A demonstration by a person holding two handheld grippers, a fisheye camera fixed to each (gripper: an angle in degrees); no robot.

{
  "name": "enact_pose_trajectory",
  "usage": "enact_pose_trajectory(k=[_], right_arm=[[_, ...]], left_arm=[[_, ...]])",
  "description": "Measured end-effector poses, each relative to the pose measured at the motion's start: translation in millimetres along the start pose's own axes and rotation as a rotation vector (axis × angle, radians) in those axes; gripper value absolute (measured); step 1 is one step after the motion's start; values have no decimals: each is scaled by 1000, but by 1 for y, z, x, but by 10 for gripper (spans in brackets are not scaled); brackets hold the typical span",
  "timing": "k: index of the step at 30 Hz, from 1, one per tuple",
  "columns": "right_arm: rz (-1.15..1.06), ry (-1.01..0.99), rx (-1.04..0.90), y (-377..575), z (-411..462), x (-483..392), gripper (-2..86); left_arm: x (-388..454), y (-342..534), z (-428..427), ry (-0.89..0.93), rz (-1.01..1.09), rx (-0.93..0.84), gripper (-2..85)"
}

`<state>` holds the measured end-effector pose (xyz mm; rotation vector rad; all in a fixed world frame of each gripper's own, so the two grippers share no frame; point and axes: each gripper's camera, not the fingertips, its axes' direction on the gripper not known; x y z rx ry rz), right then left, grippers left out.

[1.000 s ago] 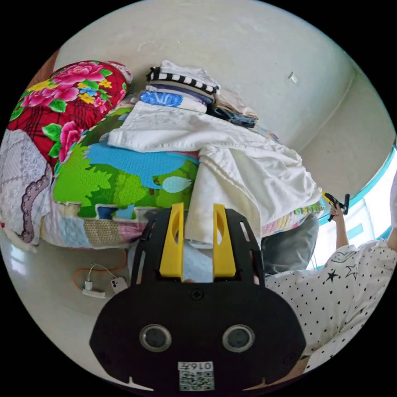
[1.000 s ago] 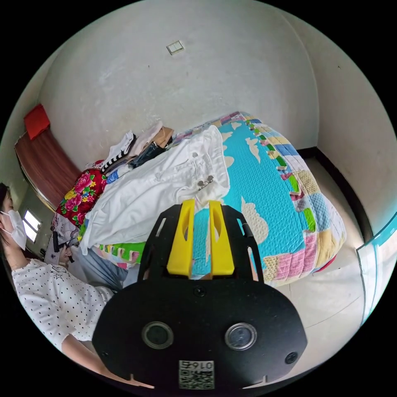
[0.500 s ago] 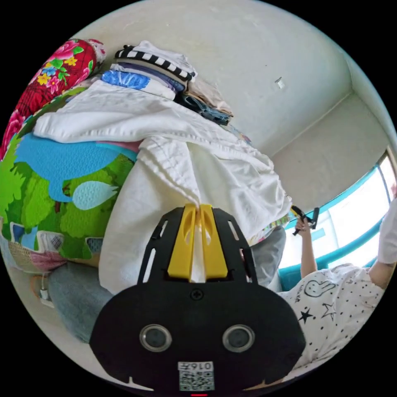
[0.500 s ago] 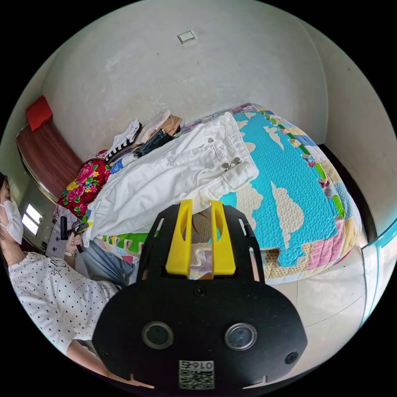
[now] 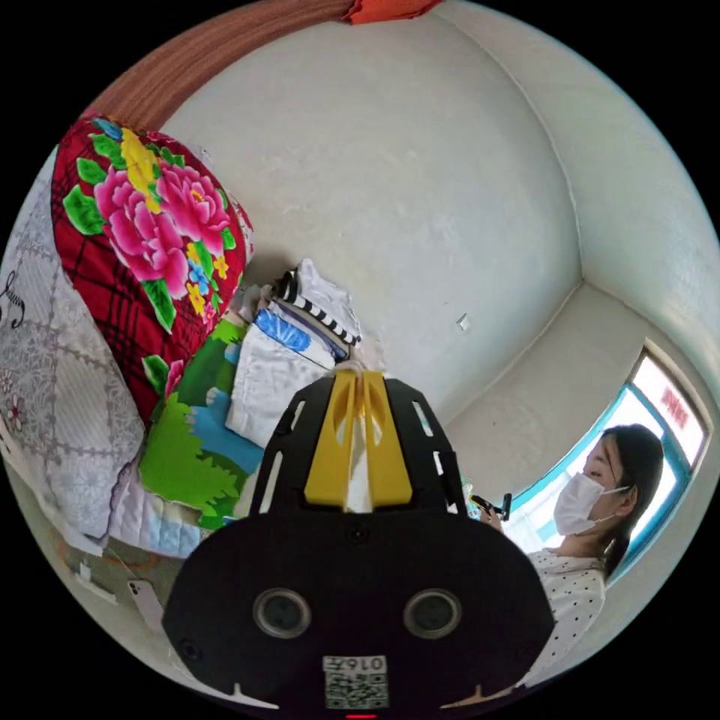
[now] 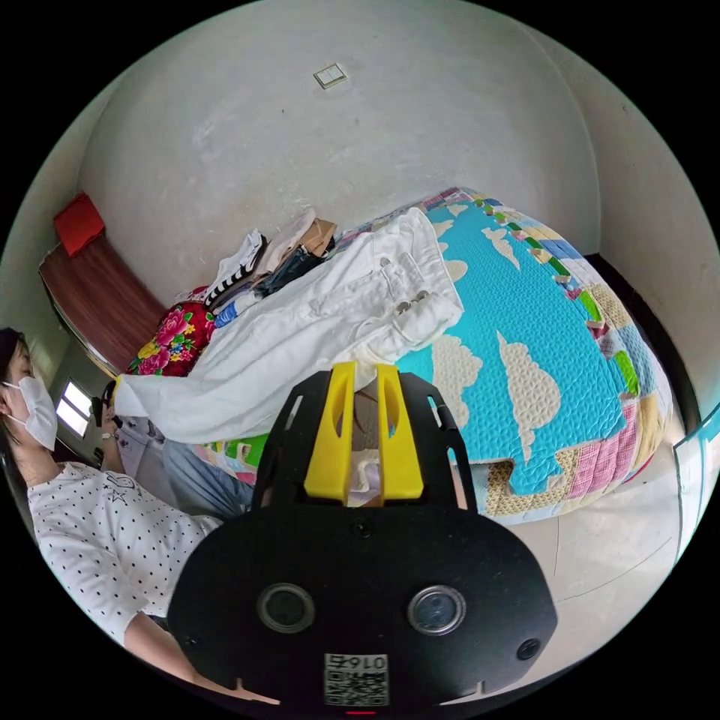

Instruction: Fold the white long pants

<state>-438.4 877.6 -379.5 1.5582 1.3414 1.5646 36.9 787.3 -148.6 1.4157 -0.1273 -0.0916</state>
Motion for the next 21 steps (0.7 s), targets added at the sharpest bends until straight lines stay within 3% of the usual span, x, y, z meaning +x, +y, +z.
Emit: enact_pose_trajectory(k=[5,7,9,13,21], right_arm=[[8,-94,8,5,3,-10,57],[36,-75,-6,7,4,-13,68],[53,-62,-6,11,0,-17,74],[59,-28,23,24,-17,-36,90],[190,5,103,37,-29,-65,130]], left_arm=[[-107,7,26,-158,-338,-208,2],[-134,24,29,-124,-423,-211,10],[-139,38,17,-50,-364,-122,25],[-132,50,-17,-119,-280,-61,44],[-76,77,-37,-374,-69,-214,55]])
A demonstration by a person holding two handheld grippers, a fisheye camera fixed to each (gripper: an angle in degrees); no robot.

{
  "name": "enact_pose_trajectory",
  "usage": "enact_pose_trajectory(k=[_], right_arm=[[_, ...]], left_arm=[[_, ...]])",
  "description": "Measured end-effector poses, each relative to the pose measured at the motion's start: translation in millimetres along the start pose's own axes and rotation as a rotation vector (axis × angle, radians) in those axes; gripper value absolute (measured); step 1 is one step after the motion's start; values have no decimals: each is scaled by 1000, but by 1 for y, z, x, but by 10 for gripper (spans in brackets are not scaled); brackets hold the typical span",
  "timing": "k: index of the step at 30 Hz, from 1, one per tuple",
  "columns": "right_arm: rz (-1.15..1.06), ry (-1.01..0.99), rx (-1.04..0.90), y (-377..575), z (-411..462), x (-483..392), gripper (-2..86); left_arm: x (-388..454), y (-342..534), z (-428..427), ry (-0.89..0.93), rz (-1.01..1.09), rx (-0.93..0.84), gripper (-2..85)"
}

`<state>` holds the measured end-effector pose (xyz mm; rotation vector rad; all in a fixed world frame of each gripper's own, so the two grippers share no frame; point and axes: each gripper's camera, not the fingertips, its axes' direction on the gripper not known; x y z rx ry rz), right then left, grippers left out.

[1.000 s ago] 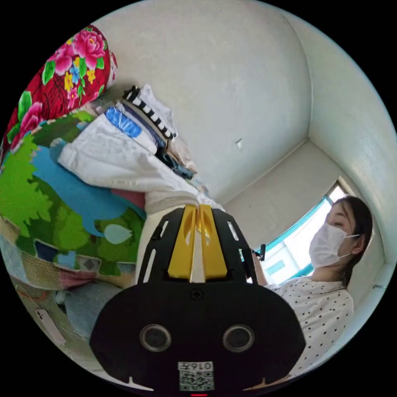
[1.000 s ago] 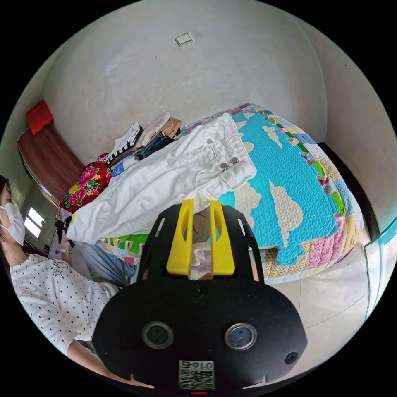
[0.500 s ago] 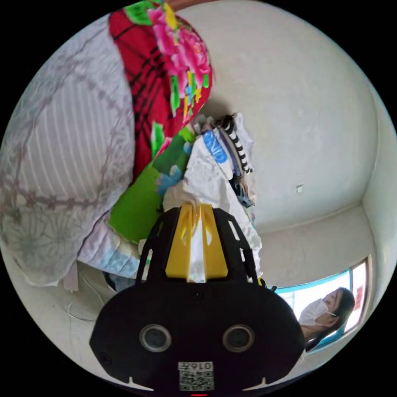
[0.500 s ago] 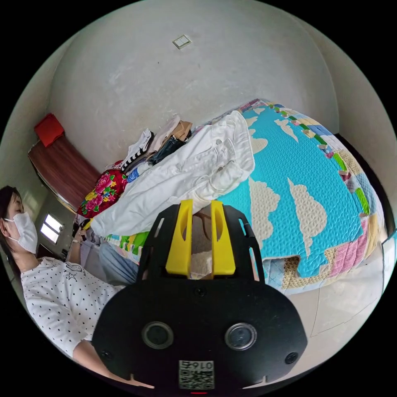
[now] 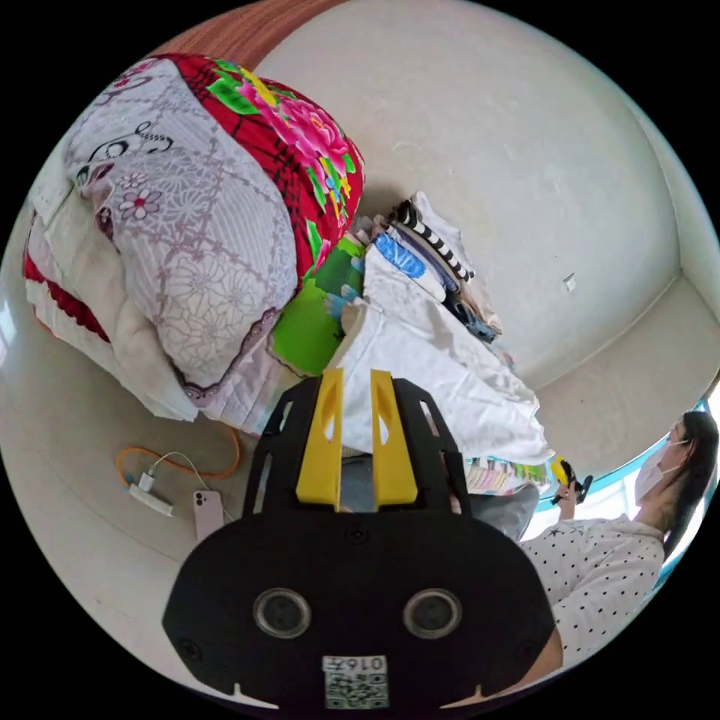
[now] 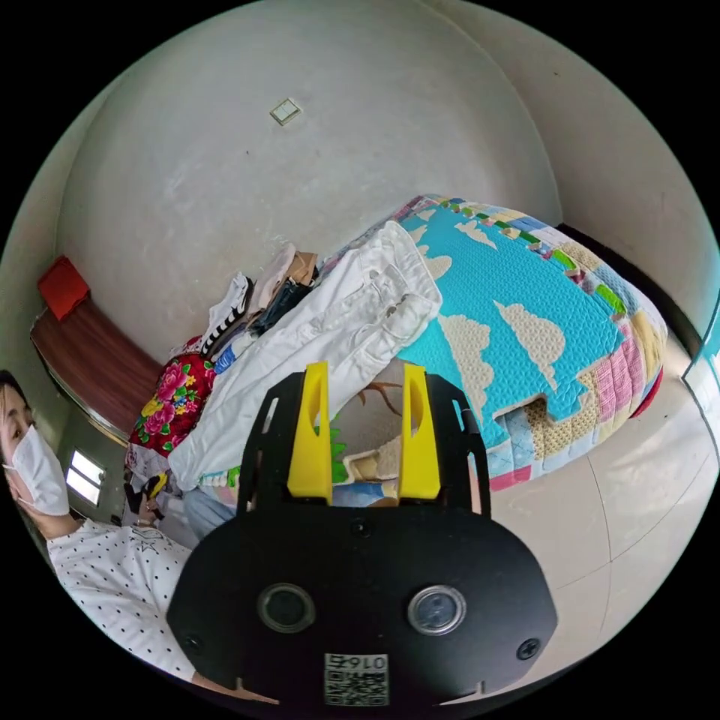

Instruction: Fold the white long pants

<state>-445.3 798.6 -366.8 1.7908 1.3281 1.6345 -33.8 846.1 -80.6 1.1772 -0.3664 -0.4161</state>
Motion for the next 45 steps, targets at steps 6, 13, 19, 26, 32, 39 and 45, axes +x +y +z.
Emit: enact_pose_trajectory(k=[6,13,19,26,32,39,45], right_arm=[[96,205,89,-5,17,-37,129],[154,297,137,11,32,-56,45],[173,133,127,23,0,-34,49],[122,139,180,41,-20,-44,59],[-8,224,160,42,-22,-69,84],[-35,305,125,41,-20,-73,96],[6,266,126,42,-29,-58,100]], left_arm=[[42,15,20,-40,75,8,56],[67,41,36,-96,130,-44,58],[34,66,32,-165,-38,-58,82],[-1,83,14,-169,-190,19,97],[-28,79,28,44,-210,36,91],[-50,81,5,139,-273,164,-3],[-50,82,-37,320,-213,270,-8]])
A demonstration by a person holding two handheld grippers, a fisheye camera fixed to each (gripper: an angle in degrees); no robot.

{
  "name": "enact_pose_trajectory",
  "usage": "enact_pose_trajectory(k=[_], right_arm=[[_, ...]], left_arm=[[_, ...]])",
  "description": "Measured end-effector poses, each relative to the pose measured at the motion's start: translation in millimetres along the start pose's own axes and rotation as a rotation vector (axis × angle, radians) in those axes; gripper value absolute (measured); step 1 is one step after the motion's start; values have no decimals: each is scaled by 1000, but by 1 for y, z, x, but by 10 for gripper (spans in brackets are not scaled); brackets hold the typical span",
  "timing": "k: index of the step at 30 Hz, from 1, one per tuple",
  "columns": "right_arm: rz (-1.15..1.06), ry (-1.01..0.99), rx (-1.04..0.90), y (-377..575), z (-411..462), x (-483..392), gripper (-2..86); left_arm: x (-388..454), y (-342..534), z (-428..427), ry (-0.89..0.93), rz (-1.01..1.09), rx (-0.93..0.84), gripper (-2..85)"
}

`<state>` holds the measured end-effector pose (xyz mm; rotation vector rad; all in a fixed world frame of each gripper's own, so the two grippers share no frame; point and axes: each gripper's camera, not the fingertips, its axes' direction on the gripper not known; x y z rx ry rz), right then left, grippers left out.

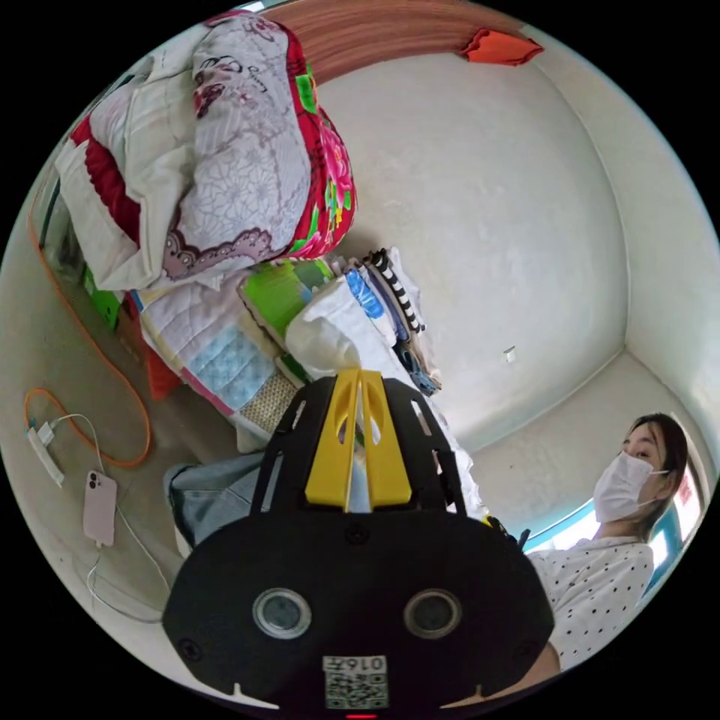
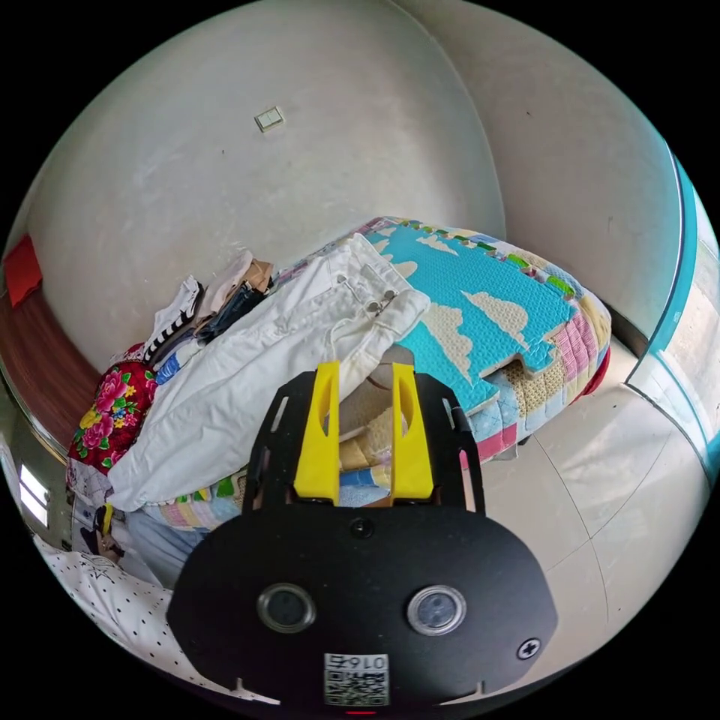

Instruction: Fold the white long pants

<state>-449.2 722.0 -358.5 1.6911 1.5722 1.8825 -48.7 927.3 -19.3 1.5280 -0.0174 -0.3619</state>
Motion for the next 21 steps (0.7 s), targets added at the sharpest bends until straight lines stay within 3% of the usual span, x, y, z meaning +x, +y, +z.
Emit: enact_pose_trajectory(k=[5,9,15,21], right_arm=[[52,-90,46,-3,-4,17,114],[86,-113,34,-7,-3,26,119],[141,-119,33,-12,-14,43,132],[268,-287,72,-14,-24,73,135]], left_arm=[[1,-2,-9,-54,0,-20,1],[-21,4,-3,12,-104,-36,59],[-37,14,-9,15,-175,-29,74],[-35,15,-8,44,-184,-23,65]])
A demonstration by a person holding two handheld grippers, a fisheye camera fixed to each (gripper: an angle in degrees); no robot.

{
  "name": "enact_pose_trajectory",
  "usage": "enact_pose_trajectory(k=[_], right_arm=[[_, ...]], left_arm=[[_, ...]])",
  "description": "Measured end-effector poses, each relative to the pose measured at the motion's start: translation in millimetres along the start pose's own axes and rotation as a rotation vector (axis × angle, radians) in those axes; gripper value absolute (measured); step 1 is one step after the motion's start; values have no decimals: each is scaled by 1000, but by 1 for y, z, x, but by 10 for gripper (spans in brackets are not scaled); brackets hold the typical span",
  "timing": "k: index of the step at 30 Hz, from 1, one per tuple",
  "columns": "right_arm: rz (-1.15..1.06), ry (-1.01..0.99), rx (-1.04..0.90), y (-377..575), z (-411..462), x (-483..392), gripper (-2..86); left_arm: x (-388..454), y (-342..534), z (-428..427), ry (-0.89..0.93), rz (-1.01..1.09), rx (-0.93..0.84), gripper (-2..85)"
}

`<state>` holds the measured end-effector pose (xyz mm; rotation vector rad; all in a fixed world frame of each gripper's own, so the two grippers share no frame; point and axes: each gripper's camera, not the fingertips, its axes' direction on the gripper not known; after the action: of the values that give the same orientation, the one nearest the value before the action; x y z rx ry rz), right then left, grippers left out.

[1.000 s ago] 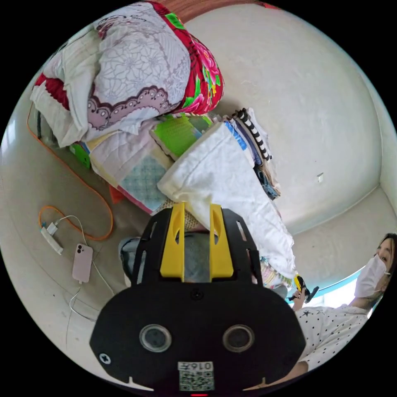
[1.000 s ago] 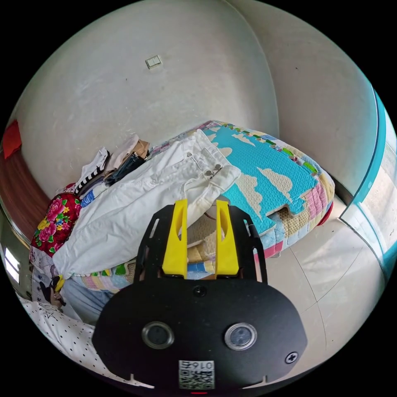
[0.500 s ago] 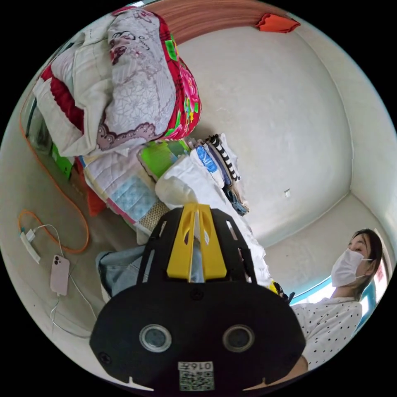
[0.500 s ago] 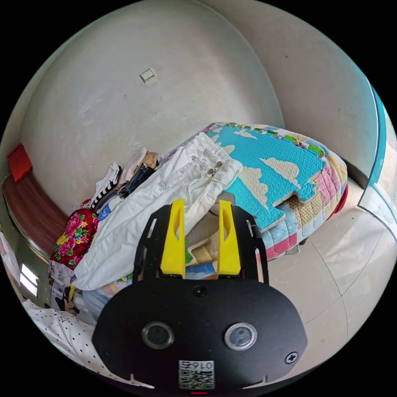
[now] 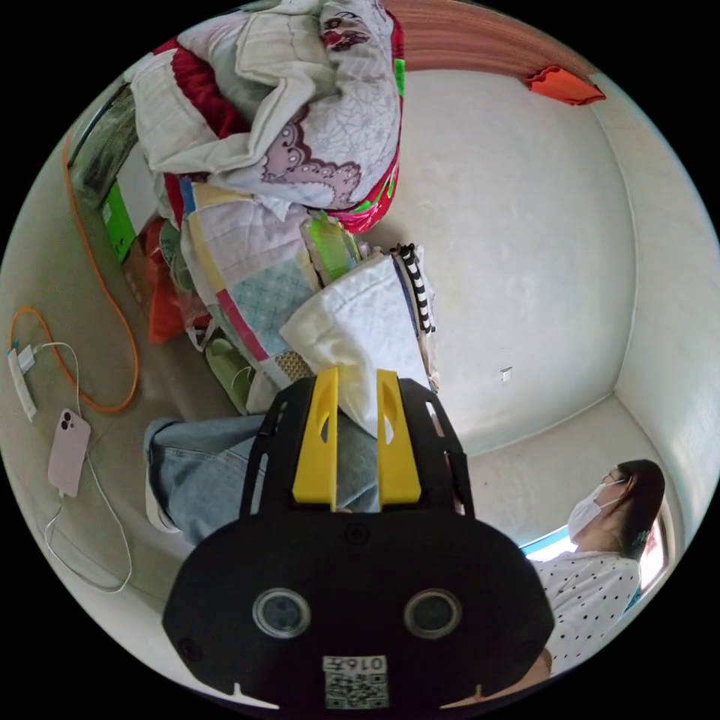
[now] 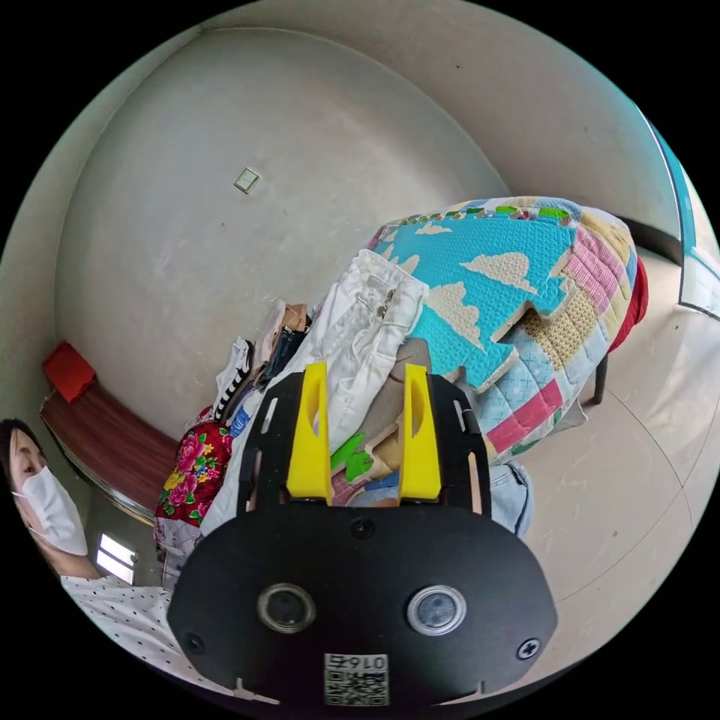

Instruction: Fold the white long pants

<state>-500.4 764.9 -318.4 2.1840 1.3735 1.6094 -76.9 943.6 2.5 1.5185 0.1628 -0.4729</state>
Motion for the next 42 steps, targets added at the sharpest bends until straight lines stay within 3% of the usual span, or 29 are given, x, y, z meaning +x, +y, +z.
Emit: enact_pose_trajectory(k=[7,13,19,22,29,36,42], right_arm=[[-25,124,19,-28,11,-12,105],[-134,289,52,-43,20,-40,36],[-208,82,161,-63,-32,-68,7],[-242,82,228,-67,-60,-82,2],[-125,-9,226,-77,-77,-71,0],[-188,-75,293,-94,-77,-107,-1],[-183,-298,352,-133,-46,-140,-1]], left_arm=[[37,-4,7,-61,98,0,-4],[72,-1,-5,96,170,69,-10],[139,-5,-24,157,325,118,-10],[160,-1,-32,200,367,164,-10],[181,14,-27,329,380,183,-10],[220,26,-22,242,470,290,-10],[270,-23,40,226,556,245,-10]])
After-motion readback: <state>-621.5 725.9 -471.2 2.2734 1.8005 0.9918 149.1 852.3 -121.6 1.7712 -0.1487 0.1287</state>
